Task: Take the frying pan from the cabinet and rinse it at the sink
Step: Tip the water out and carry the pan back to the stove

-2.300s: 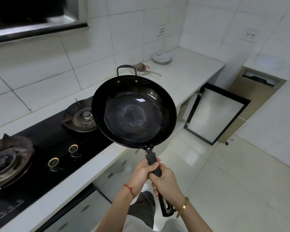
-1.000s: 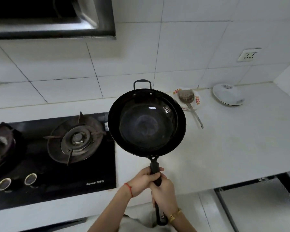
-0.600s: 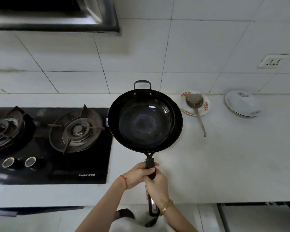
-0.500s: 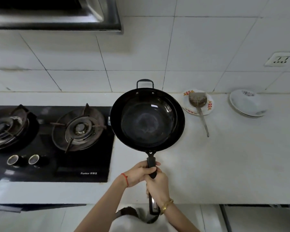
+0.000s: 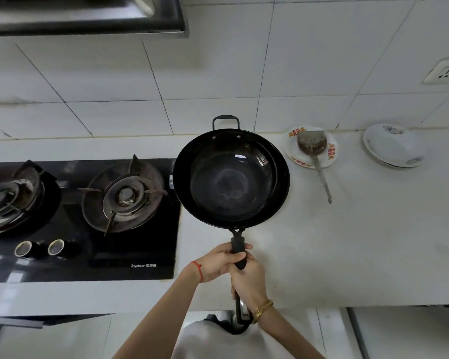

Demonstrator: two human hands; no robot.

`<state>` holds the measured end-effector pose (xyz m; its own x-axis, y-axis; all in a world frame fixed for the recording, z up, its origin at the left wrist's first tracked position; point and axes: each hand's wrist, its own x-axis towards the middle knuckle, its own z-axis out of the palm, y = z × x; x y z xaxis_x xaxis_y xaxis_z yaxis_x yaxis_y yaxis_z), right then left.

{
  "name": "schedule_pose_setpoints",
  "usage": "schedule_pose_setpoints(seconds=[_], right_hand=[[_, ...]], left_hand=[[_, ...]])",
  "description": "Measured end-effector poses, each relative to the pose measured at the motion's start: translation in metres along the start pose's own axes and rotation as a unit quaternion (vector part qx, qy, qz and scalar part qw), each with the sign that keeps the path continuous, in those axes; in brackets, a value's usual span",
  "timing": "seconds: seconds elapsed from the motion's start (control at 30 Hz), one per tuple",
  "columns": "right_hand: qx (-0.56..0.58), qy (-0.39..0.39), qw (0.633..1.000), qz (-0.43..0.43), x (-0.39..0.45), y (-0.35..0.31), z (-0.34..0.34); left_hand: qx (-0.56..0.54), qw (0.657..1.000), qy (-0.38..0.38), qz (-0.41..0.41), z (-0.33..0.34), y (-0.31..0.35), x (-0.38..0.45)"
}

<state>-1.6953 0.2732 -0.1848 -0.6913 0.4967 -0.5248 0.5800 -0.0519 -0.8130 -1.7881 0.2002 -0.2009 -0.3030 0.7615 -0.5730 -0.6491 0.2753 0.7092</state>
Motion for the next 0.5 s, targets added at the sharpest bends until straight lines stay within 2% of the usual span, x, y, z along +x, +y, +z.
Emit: schedule_pose_setpoints(seconds=[0.3, 0.5], right_hand=[[-0.03, 0.014, 0.999, 0.034, 0.003, 0.0, 0.015], [-0.007, -0.016, 0.999, 0.042, 0.003, 0.003, 0.01]], left_hand=[[0.006, 1.0, 0.012, -0.01, -0.005, 0.002, -0.006], [0.017, 0.998, 0.052, 0.004, 0.0, -0.001, -0.013]])
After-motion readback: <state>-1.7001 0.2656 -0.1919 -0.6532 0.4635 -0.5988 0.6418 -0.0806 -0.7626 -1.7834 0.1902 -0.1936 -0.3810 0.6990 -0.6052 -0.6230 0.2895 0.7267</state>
